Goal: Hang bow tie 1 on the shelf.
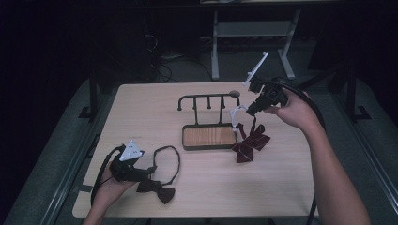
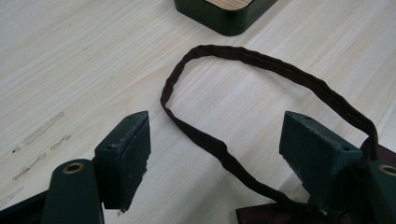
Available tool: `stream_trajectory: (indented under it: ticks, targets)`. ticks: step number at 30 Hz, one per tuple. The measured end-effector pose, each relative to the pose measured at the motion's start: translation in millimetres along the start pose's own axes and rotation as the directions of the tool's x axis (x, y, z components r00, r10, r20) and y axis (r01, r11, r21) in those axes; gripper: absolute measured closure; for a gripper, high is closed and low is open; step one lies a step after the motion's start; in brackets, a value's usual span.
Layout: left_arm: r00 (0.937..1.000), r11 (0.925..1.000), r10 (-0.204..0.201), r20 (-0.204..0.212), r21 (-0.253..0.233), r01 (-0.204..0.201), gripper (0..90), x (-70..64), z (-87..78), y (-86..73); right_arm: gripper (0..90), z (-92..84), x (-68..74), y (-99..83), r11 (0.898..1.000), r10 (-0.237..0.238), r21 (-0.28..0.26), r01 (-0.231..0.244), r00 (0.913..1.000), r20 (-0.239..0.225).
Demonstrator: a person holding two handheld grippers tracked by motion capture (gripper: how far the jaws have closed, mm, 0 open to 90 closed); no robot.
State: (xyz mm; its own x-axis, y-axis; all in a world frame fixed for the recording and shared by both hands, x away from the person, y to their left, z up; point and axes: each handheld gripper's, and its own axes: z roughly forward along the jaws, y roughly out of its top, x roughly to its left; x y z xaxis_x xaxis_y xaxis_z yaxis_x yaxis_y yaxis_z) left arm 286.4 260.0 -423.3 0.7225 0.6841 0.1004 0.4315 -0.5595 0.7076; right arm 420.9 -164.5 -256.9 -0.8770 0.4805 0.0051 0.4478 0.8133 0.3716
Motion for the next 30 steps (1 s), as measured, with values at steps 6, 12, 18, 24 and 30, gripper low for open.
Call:
stream_trajectory:
  ticks: [6,12,18,24,30]
  targets:
    - [1.0,1.0,-0.001,0.0,0.001,0.001,25.1,-0.1,0.2,0.0,83.9,-1.3,-6.5,2.6,1.0,0.019,0.002,-0.019,0.9998,0.011]
    - [1.0,1.0,0.0,0.002,0.0,0.0,25.1,-0.9,0.2,0.3,83.9,-2.0,-11.8,5.8,0.999,0.035,0.004,-0.035,0.9992,0.022]
    - [1.0,1.0,-0.002,0.002,-0.002,0.002,25.1,-0.5,0.0,0.2,83.9,-3.7,-19.9,8.2,0.998,0.067,-0.011,-0.066,0.9973,0.032]
    - [1.0,1.0,0.008,0.002,0.003,-0.008,25.1,-1.1,0.6,0.6,83.8,-0.2,-27.0,8.2,0.996,0.093,-0.004,-0.093,0.9951,0.034]
    - [1.0,0.9999,0.008,0.003,0.008,-0.008,25.1,-1.8,1.6,0.5,83.7,3.3,-32.0,8.2,0.994,0.107,0.0,-0.107,0.9938,0.032]
